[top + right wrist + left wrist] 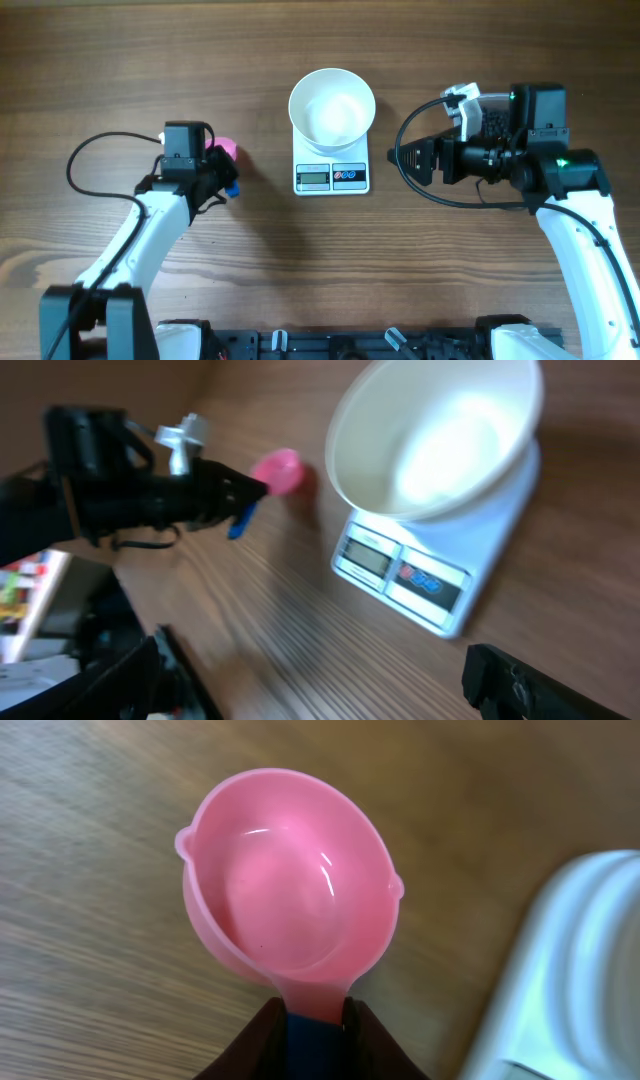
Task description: Scoop item into bowl and weigh 150g on scale
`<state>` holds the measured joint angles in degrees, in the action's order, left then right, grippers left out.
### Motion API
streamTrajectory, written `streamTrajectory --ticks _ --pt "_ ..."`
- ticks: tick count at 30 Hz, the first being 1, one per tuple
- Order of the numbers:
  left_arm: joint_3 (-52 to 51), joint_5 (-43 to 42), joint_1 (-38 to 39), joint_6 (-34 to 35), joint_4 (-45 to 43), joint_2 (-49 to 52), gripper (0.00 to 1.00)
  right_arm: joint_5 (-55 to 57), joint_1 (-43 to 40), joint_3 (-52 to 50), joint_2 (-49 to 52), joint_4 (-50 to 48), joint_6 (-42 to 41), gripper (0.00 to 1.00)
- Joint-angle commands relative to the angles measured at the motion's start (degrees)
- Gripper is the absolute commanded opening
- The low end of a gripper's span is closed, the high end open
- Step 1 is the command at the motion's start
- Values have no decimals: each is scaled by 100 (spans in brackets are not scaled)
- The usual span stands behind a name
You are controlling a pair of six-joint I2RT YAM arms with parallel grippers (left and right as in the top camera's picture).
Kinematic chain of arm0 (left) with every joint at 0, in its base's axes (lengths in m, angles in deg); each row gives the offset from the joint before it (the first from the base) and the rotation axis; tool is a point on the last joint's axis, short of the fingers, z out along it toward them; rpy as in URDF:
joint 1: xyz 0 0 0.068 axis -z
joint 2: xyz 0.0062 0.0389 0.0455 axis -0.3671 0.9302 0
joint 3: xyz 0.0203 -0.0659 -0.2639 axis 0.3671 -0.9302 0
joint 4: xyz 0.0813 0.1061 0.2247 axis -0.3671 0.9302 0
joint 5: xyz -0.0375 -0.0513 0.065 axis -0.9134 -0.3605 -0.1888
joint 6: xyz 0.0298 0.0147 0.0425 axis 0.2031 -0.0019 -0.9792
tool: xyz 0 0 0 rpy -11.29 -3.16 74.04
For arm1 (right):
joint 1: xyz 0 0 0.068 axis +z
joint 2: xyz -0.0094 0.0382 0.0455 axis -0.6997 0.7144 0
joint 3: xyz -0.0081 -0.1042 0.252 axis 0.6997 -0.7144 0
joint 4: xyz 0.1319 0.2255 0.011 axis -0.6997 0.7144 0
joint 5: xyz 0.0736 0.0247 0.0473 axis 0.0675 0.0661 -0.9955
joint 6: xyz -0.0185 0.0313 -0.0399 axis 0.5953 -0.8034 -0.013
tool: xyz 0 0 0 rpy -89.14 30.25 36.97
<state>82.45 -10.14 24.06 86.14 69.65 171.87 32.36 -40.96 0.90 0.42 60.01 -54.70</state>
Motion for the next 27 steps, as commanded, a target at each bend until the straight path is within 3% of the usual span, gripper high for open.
streamTrajectory --ticks 1,5,9,11,13,16,19,21,23,27 --pt "243 -1204 -227 756 -59 -396 18 -584 0 15 59 -184 -599 98" --pt "240 -2059 -269 1486 -356 -428 9 -474 295 4 59 -243 -756 96" --pt "240 -2968 -269 2485 -1237 -428 8 409 1062 2 59 -461 -1519 96" --pt "240 -3067 -269 2535 -1552 -428 8 730 1399 2 59 -588 -1775 96" --pt "240 -2785 -269 2229 -1419 -428 8 1252 1646 2 59 -632 -2127 96" --pt "133 -1600 -264 1438 -348 -426 4 1589 1816 -2 61 -629 -2214 97" --pt "-557 -935 -269 2017 -743 -426 5 1587 1816 -2 66 -621 -2092 98" --pt "-1115 -599 -269 2400 -1486 -426 6 1589 1816 -7 66 -590 -2041 98" --pt "-1375 -595 -269 2385 -1749 -426 13 1600 1816 -15 66 -570 -1910 99" --pt "-1373 -638 -264 1237 -1005 -426 51 1672 1814 -17 76 -549 -1917 99"
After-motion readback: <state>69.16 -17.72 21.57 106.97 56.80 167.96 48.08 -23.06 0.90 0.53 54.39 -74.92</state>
